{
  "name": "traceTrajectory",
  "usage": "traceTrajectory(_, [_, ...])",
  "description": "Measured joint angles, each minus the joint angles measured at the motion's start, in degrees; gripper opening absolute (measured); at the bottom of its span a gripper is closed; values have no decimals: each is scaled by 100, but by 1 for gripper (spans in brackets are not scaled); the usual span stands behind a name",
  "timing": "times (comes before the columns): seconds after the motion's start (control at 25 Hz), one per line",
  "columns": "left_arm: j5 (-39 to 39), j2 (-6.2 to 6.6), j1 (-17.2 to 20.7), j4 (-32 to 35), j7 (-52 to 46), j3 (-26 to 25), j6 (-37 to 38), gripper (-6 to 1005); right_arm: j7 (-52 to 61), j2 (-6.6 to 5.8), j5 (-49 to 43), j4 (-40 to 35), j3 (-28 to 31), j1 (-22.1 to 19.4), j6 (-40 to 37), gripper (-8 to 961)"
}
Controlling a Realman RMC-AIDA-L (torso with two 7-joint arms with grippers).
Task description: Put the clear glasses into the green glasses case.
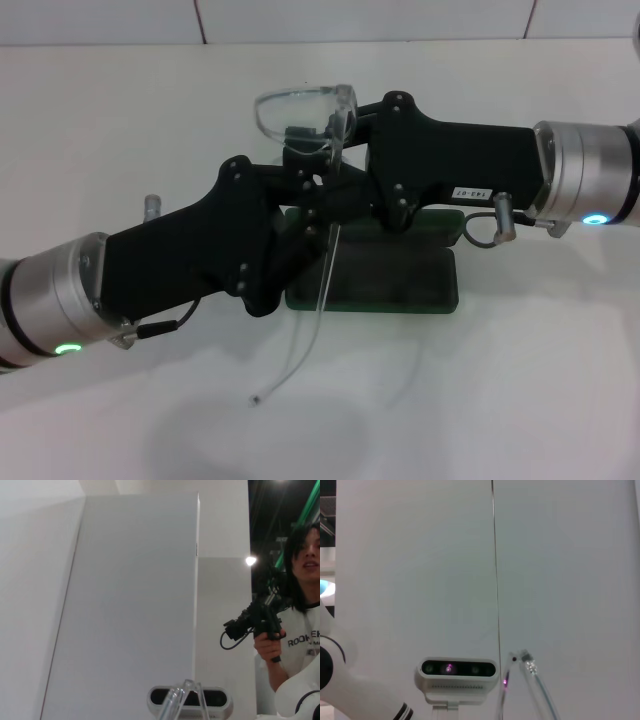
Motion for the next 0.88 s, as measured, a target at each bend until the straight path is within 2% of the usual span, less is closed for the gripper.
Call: traceTrajectory(0.88, [-244, -8, -5, -96, 118, -90, 11, 51, -34, -1, 148, 12, -152, 7, 132, 118])
